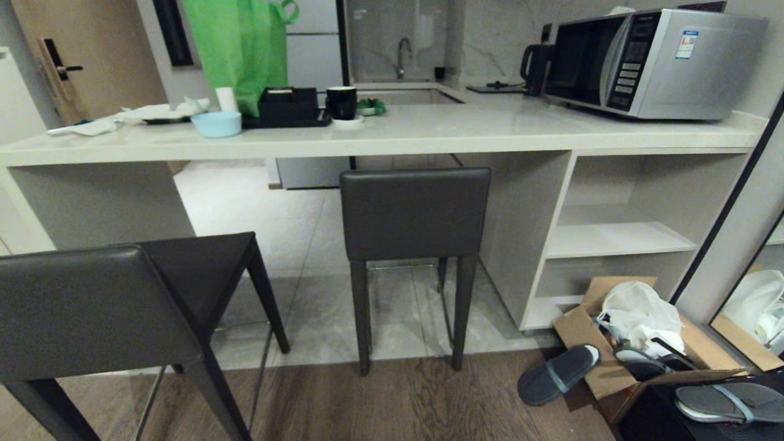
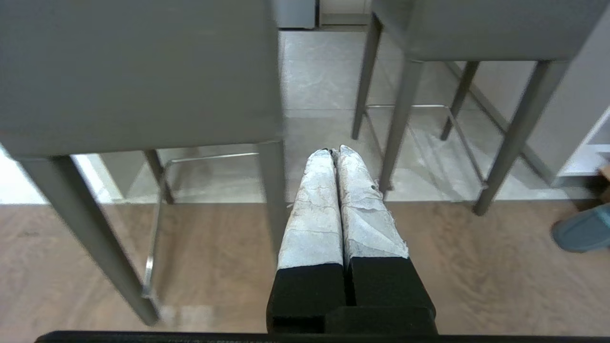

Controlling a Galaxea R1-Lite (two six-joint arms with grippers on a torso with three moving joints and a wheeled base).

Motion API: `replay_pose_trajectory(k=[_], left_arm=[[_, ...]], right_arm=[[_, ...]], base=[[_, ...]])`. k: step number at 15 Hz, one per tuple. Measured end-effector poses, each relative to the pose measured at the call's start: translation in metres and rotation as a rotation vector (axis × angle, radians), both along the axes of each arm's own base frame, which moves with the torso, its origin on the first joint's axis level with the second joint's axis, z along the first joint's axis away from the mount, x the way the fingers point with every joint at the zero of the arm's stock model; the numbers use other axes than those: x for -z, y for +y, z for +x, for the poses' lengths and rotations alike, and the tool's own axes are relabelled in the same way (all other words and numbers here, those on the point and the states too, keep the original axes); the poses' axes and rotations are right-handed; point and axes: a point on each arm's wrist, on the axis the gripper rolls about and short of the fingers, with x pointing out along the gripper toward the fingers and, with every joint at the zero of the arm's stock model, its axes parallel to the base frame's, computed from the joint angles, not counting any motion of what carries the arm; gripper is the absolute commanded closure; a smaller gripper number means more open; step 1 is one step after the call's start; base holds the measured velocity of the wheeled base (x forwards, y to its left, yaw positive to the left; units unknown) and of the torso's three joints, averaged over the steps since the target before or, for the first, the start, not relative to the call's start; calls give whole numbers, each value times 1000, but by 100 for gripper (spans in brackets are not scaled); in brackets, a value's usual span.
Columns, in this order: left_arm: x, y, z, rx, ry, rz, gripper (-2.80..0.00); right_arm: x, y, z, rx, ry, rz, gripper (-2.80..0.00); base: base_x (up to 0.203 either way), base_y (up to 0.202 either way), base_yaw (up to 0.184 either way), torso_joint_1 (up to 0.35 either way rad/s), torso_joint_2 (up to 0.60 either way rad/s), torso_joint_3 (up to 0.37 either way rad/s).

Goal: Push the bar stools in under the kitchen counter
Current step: Pull the gray chair out from under the dining table

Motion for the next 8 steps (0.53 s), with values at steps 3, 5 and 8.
replay_pose_trajectory(k=[3,5,8], left_arm=[[0,0,0,0,0,-3,0],[0,0,0,2,1,-3,0],[0,0,0,1,1,-3,0]], right_arm=[[0,0,0,0,0,0,0],[0,0,0,0,-2,0,0],[0,0,0,0,0,0,0]], base=[[0,-77,1,2,1,1],[0,0,0,0,0,0],[0,0,0,0,0,0]])
